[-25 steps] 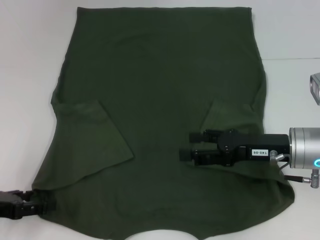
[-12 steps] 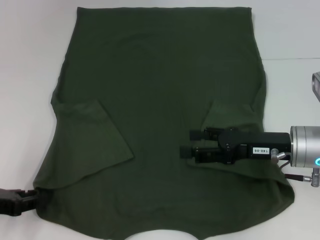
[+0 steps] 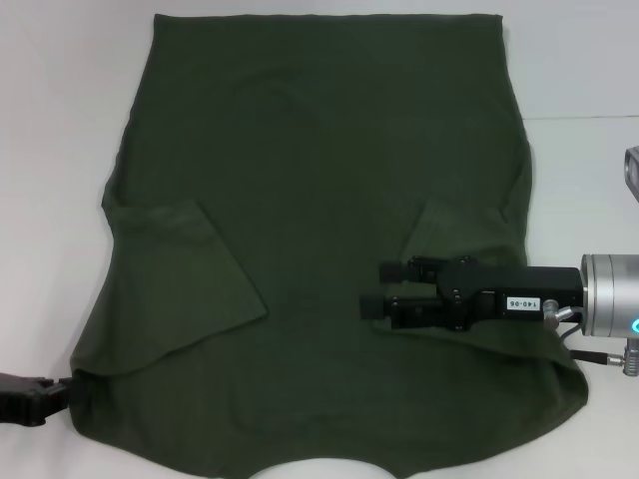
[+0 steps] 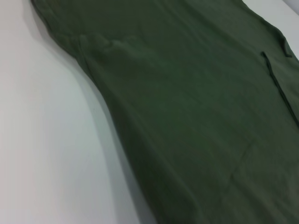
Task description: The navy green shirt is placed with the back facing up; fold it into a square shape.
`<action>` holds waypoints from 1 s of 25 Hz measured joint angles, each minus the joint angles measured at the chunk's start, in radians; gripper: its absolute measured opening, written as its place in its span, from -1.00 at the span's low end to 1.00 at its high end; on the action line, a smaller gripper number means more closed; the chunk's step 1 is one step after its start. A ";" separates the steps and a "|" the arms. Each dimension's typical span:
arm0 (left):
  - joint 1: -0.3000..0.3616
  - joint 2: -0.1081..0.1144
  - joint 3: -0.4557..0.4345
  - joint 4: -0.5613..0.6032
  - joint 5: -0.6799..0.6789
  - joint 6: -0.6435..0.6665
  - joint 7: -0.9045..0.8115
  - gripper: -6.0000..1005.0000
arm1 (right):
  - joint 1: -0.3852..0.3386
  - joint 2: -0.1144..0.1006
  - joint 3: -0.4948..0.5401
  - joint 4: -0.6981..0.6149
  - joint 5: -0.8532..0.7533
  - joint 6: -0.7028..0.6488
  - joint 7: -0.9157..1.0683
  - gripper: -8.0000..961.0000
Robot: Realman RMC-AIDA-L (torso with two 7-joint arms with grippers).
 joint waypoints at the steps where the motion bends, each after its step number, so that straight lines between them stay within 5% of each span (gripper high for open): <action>1: 0.000 0.000 0.000 0.000 0.000 0.000 -0.001 -0.72 | 0.000 0.000 0.000 0.000 0.000 0.000 0.000 0.91; 4: 0.000 0.000 0.000 0.001 0.000 0.002 -0.007 -0.95 | -0.001 0.000 0.000 0.000 0.000 0.001 0.000 0.91; 13: 0.022 -0.001 -0.016 0.019 -0.015 0.007 -0.047 -0.94 | -0.056 -0.015 0.012 -0.001 0.000 -0.026 0.011 0.91; 25: 0.006 -0.015 -0.013 -0.007 -0.024 -0.020 -0.047 -0.94 | -0.203 -0.092 0.052 -0.063 -0.037 -0.132 0.100 0.91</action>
